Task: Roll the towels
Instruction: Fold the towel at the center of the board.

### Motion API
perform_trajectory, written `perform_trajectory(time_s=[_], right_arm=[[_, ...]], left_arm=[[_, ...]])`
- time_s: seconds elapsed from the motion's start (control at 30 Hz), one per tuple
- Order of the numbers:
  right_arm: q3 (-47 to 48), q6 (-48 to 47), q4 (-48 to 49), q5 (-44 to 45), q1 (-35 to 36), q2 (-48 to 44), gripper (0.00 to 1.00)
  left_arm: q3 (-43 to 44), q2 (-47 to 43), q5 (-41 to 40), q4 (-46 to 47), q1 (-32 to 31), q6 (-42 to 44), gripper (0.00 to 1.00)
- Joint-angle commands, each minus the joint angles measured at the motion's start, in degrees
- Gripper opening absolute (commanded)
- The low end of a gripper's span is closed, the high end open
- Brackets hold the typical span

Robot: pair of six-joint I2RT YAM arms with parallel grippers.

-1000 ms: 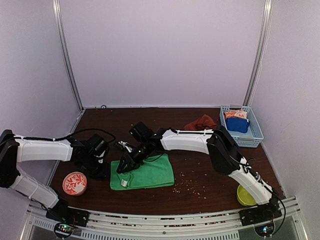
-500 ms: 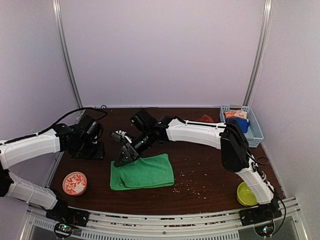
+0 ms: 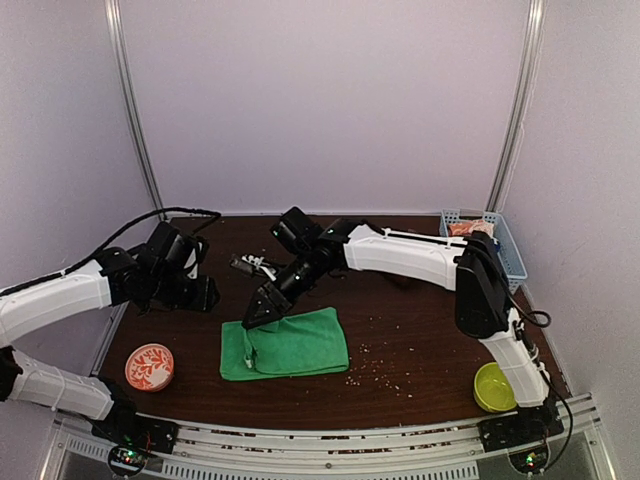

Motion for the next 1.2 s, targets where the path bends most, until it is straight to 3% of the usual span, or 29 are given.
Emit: perform_trajectory(time_s=[0.0,0.4,0.73,0.8,0.9,1.0,1.1,1.17], right_arm=[[7.1,-0.2,-0.8,6.3,4.0,4.1,0.53],[14.5,0.1,3.4,25.3,9.4,12.5,0.52],[14.8,-1.5,7.6,32.8,9.9,14.3,0.37],[14.6,-2.2,6.6,31.9,10.0,14.4,0.28],[14.1,-4.1,5.5,31.5,9.9,13.6,0.00],[13.2,-5.5,5.0,28.6,10.0,11.9,0.01],[13.1,-6.2,3.6,25.3,10.0,8.9,0.29],[12.0,-6.6,3.7,25.2,9.9,6.0,0.40]], left_arm=[[-1.8,-1.1,0.3,2.4,0.1,-0.2,0.42],[-0.9,-9.6,-6.4,-3.2,0.1,-2.8,0.43],[2.0,-14.7,-7.7,-8.4,0.0,-3.3,0.38],[1.9,-16.1,-7.5,-8.9,0.1,-2.9,0.33],[1.2,-17.6,-8.4,-9.2,0.1,-2.3,0.27],[1.4,-16.5,-8.1,-9.3,0.1,-1.7,0.26],[1.2,-13.9,-7.6,-9.4,0.1,-2.0,0.24],[0.8,-12.9,-7.4,-9.2,0.1,-2.6,0.22]])
